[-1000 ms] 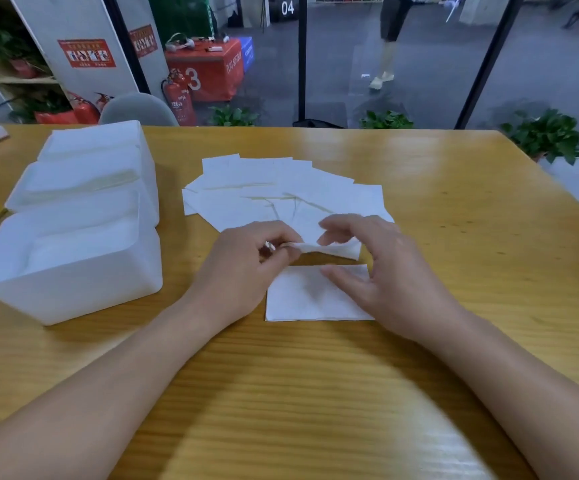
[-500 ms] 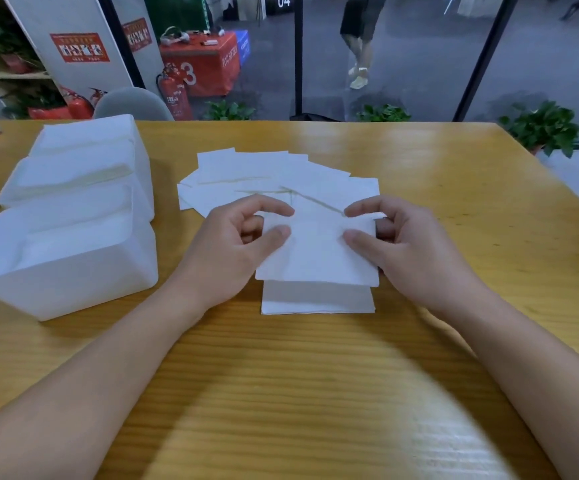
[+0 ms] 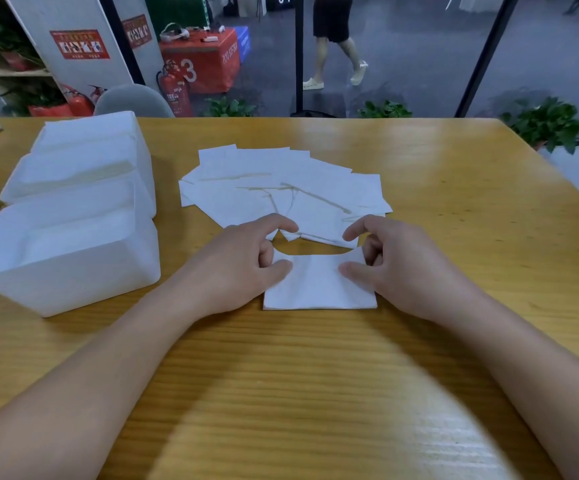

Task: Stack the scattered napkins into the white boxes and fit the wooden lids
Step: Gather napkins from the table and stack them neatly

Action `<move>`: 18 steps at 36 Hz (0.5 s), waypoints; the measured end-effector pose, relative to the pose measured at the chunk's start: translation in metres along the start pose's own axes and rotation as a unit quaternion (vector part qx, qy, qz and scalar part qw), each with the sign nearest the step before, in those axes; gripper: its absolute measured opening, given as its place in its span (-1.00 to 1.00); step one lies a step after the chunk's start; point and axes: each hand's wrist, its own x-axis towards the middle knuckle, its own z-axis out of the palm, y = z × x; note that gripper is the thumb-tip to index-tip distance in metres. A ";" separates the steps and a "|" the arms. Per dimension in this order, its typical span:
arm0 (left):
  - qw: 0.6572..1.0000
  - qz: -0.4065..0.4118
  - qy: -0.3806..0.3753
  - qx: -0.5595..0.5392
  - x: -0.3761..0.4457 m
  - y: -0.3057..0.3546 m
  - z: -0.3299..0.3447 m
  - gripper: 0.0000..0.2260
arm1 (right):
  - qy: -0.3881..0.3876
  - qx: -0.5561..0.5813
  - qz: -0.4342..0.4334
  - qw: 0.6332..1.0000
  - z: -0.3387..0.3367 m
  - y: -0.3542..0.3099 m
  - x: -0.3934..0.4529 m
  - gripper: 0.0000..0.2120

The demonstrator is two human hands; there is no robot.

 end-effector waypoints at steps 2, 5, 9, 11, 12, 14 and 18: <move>1.000 -0.003 0.004 0.011 0.000 0.000 0.000 -0.65 | 0.018 -0.024 -0.007 1.000 0.000 0.001 0.000 -0.70; 0.998 -0.002 0.025 0.053 0.000 -0.003 -0.001 -0.67 | 0.048 -0.085 -0.047 0.994 -0.001 0.002 0.002 -0.69; 0.997 0.003 0.069 0.041 0.002 -0.006 -0.003 -0.79 | 0.041 -0.144 -0.104 0.983 0.002 0.004 0.004 -0.68; 0.997 0.009 0.076 0.022 0.003 -0.006 0.000 -0.83 | 0.029 -0.171 -0.116 0.978 0.003 0.006 0.005 -0.73; 0.997 0.014 0.075 0.021 0.003 -0.006 0.003 -0.83 | 0.025 -0.175 -0.117 0.977 0.003 0.007 0.005 -0.75; 0.997 0.027 0.069 0.028 0.003 -0.007 0.008 -0.78 | 0.018 -0.174 -0.116 0.978 0.002 0.007 0.005 -0.77; 0.996 0.031 0.055 0.058 0.004 -0.009 0.015 -0.69 | -0.002 -0.176 -0.123 0.977 0.001 0.005 0.003 -0.76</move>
